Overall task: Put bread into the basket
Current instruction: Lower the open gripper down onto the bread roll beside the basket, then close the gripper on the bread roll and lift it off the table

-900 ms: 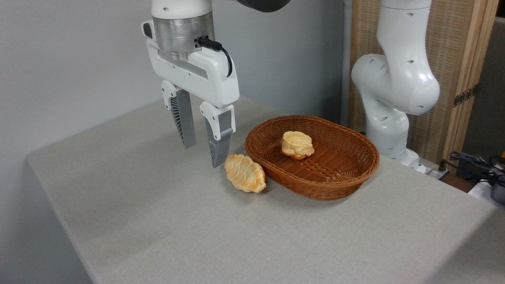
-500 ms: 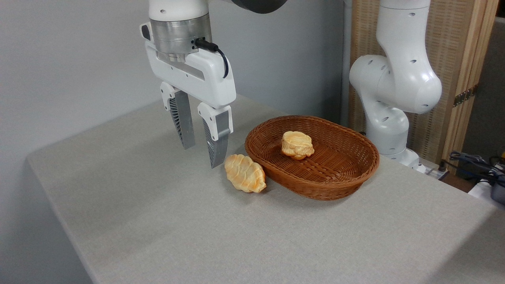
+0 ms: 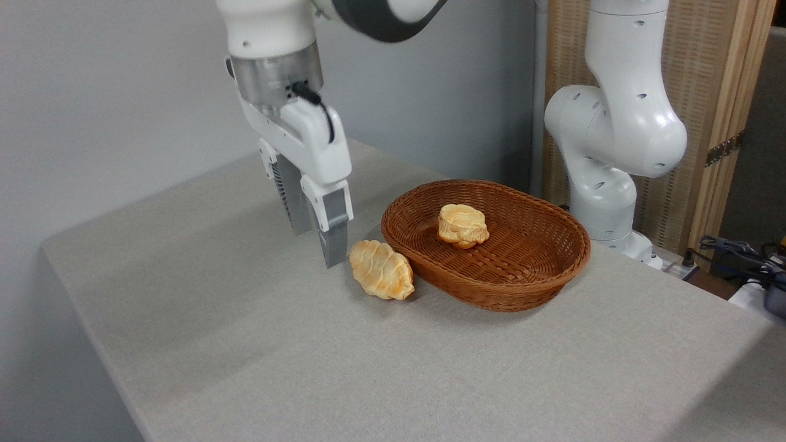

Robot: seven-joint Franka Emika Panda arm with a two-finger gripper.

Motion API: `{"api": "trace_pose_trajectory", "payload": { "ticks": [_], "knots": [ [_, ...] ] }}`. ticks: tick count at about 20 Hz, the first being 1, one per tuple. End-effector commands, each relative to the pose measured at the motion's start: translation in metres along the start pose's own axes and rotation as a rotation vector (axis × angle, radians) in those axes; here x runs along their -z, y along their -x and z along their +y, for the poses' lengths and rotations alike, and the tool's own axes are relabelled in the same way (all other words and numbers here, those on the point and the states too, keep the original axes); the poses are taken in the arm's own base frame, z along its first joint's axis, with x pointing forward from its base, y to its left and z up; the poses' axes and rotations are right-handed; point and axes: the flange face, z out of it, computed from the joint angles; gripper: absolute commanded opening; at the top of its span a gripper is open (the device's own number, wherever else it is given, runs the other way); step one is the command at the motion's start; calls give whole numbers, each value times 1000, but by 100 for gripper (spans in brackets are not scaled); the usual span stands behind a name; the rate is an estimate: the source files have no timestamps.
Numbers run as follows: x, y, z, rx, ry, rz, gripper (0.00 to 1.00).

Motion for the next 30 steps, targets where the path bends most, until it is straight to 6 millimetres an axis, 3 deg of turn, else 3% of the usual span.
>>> {"api": "trace_pose_trajectory", "payload": {
  "ticks": [1,11,17,30],
  "knots": [
    [-22,0,13,-107,67,-46,100],
    [-92,36,19,-76,223,-169,100],
    [-116,49,21,-15,273,-197,100],
    [-132,27,18,118,373,-21,100]
  ]
}}
